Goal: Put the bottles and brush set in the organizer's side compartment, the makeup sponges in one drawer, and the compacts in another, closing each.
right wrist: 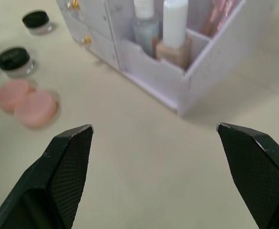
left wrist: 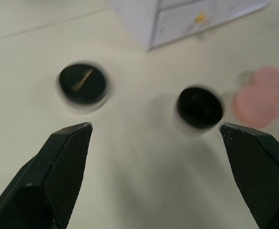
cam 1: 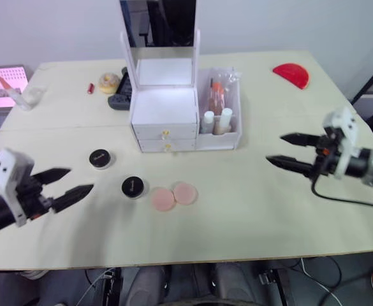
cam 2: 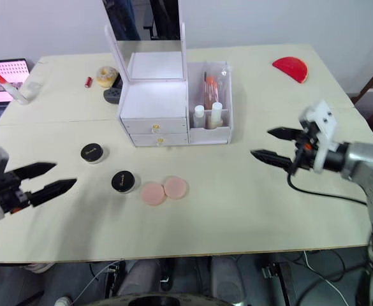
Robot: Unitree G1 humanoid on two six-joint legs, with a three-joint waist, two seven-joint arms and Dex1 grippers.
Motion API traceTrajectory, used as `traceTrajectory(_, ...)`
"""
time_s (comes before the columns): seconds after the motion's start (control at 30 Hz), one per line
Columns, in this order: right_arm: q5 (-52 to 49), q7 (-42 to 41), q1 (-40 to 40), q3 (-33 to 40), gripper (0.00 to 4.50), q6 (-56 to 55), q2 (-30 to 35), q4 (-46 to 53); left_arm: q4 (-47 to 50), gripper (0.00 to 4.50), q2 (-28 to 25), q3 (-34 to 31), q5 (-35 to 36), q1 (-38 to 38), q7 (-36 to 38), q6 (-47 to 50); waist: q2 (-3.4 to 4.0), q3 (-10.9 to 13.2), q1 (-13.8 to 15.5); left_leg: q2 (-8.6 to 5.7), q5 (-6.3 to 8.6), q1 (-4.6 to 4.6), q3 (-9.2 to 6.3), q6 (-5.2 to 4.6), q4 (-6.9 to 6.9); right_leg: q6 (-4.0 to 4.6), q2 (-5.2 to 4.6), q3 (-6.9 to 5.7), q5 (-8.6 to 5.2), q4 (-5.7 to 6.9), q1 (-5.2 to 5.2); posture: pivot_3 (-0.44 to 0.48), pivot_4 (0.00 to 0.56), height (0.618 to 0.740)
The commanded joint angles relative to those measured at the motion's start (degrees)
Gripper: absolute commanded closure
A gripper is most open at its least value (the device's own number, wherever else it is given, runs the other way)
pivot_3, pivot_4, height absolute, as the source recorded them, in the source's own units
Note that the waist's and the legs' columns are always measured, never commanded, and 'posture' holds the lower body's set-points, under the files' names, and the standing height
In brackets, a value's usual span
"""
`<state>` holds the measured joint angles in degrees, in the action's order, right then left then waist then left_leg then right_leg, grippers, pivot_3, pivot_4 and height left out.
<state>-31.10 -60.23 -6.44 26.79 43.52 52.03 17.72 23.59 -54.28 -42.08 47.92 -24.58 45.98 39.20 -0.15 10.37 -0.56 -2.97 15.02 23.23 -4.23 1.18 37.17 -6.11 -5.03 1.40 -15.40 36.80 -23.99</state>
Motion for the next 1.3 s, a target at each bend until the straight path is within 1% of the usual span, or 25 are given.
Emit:
traceTrajectory(0.03,2.1,-0.3,4.7,5.7,0.1,-4.8,1.9,0.3,-2.8,0.0,0.9,-4.6,-4.1,-1.0,2.7,-3.8,0.0,0.0,0.2,0.0,0.0,-0.02,-0.01,0.0,0.0,0.0,-0.03,-0.02,0.01,-0.11,0.09,0.0,0.15,0.74)
traceTrajectory(0.13,2.3,-0.3,7.7,8.1,0.1,-6.9,2.0,-2.0,-4.9,0.0,1.9,-6.0,-5.7,-1.1,3.7,-5.0,0.0,0.0,0.1,0.02,0.0,-0.08,-0.14,-0.01,0.0,0.03,-0.14,-0.11,0.04,-0.37,0.31,0.0,0.15,0.74)
traceTrajectory(0.2,3.4,-0.7,9.4,8.4,0.1,-9.6,2.2,-4.1,-6.3,0.0,2.3,-6.3,-7.0,-0.8,4.1,-6.1,0.0,0.0,0.1,0.06,0.02,-0.11,-0.21,-0.03,-0.04,0.05,-0.16,-0.14,0.06,-0.53,0.43,0.0,0.15,0.74)
traceTrajectory(0.43,1.4,-0.5,9.0,8.1,0.1,-11.8,1.8,-6.1,-6.0,0.0,2.7,-5.6,-7.0,2.2,4.1,-4.5,0.0,0.0,0.0,0.07,0.03,-0.11,-0.24,-0.05,-0.08,0.05,-0.19,-0.16,0.08,-0.59,0.45,0.0,0.15,0.74)
traceTrajectory(0.6,0.2,-1.2,8.8,7.3,0.1,-11.4,2.2,-6.3,-1.8,0.0,4.0,-4.0,-4.7,4.5,1.3,-0.7,0.01,0.0,0.0,0.08,0.04,-0.1,-0.24,-0.06,-0.08,0.05,-0.2,-0.16,0.09,-0.61,0.46,0.0,0.15,0.74)
traceTrajectory(0.63,-1.1,-1.2,7.9,6.7,0.1,-10.4,2.3,-5.1,0.3,0.0,4.8,-3.1,-4.2,4.6,0.3,0.1,0.01,0.0,0.0,0.08,0.04,-0.1,-0.25,-0.05,-0.08,0.04,-0.2,-0.16,0.09,-0.61,0.46,0.0,0.15,0.74)
traceTrajectory(0.7,-3.3,1.1,4.7,4.1,0.1,-7.5,1.7,-2.4,4.9,0.0,7.5,-1.5,-1.6,5.5,-3.1,2.1,0.04,0.0,0.0,0.08,0.03,-0.12,-0.25,-0.05,-0.06,0.03,-0.2,-0.16,0.1,-0.6,0.49,0.0,0.15,0.74)
traceTrajectory(0.77,-4.2,5.3,-0.4,-0.4,0.1,-4.0,0.8,0.7,10.1,0.0,10.6,1.0,0.1,6.2,-7.4,3.7,0.05,0.0,-0.4,0.08,0.03,-0.15,-0.23,-0.05,-0.05,0.02,-0.2,-0.11,0.15,-0.6,0.5,0.0,0.15,0.74)
traceTrajectory(0.83,-4.5,10.1,-5.7,-4.5,0.1,-0.6,-1.1,2.5,15.0,0.0,14.9,4.6,0.0,6.3,-12.3,3.9,0.05,0.0,-0.4,0.11,0.03,-0.17,-0.24,-0.05,-0.05,0.04,-0.16,-0.09,0.19,-0.59,0.5,0.0,0.15,0.74)
traceTrajectory(0.9,-4.5,13.7,-10.3,-8.0,0.1,2.0,-2.9,3.6,19.6,0.0,21.1,9.5,-1.6,7.2,-19.9,3.4,0.05,0.0,0.0,0.16,0.03,-0.19,-0.24,-0.05,-0.06,-0.08,-0.08,-0.1,0.28,-0.62,0.51,0.0,0.15,0.74)
traceTrajectory(0.93,-3.9,15.1,-12.4,-10.0,0.1,2.5,-3.9,3.8,22.4,0.0,24.2,13.2,-2.9,7.7,-23.7,3.3,0.03,0.0,0.2,0.16,0.03,-0.16,-0.26,-0.04,-0.05,-0.11,-0.07,-0.13,0.3,-0.61,0.5,0.0,0.15,0.74)
traceTrajectory(1.03,-3.2,18.4,-16.8,-13.6,0.1,3.3,-6.8,3.1,26.6,0.0,31.6,23.2,-9.6,9.9,-32.8,2.1,0.0,0.0,1.4,0.14,0.03,-0.1,-0.28,-0.04,0.0,-0.18,-0.03,-0.16,0.48,-0.63,0.49,0.0,0.15,0.74)
traceTrajectory(1.07,-3.4,18.7,-17.5,-14.2,0.1,3.3,-7.6,2.7,27.5,0.0,34.8,28.8,-13.4,11.0,-36.9,1.4,0.0,0.0,1.6,0.13,0.02,-0.09,-0.28,-0.03,0.05,-0.18,-0.01,-0.17,0.51,-0.63,0.5,0.0,0.15,0.74)
traceTrajectory(1.1,-3.4,18.4,-18.1,-15.1,0.1,2.8,-8.1,2.5,27.4,0.0,37.1,35.2,-18.6,12.9,-40.5,0.1,-0.01,0.0,2.0,0.07,0.01,-0.06,-0.35,-0.01,0.08,-0.18,0.01,-0.21,0.52,-0.63,0.53,0.0,0.15,0.74)
traceTrajectory(1.13,-3.4,18.1,-18.6,-15.9,0.1,2.6,-8.4,2.4,26.9,0.0,39.0,39.5,-22.4,14.7,-43.2,-0.7,-0.02,-0.1,2.5,-0.01,0.0,-0.07,-0.37,0.0,0.14,-0.21,0.03,-0.23,0.55,-0.64,0.58,0.0,0.15,0.74)
traceTrajectory(1.17,-3.8,17.7,-19.3,-16.5,0.1,2.6,-8.7,2.4,25.5,0.0,41.2,42.7,-25.0,16.9,-45.7,-1.1,-0.03,-0.1,2.8,-0.07,-0.01,-0.08,-0.37,-0.01,0.19,-0.23,0.03,-0.23,0.57,-0.63,0.61,0.0,0.15,0.74)
traceTrajectory(1.2,-4.3,17.1,-19.8,-17.0,0.1,2.6,-8.8,2.3,23.5,0.0,41.9,45.9,-27.6,19.4,-46.3,-1.5,-0.03,-0.1,2.9,-0.08,-0.03,-0.06,-0.36,-0.05,0.23,-0.24,0.03,-0.23,0.58,-0.64,0.62,0.0,0.15,0.74)
traceTrajectory(1.23,-4.8,16.2,-20.2,-17.4,0.1,2.7,-8.8,2.3,21.4,0.0,42.5,47.9,-30.5,21.5,-47.1,-3.0,-0.03,-0.1,3.0,-0.13,-0.06,-0.07,-0.35,-0.11,0.24,-0.23,0.02,-0.23,0.59,-0.65,0.63,0.0,0.15,0.74)
traceTrajectory(1.3,-6.1,13.9,-20.7,-18.2,0.1,2.6,-8.6,2.4,17.1,0.0,44.1,50.0,-33.9,25.1,-48.1,-5.5,-0.03,-0.1,2.8,-0.14,-0.1,-0.06,-0.35,-0.15,0.23,-0.23,0.03,-0.25,0.59,-0.65,0.62,0.0,0.15,0.74)
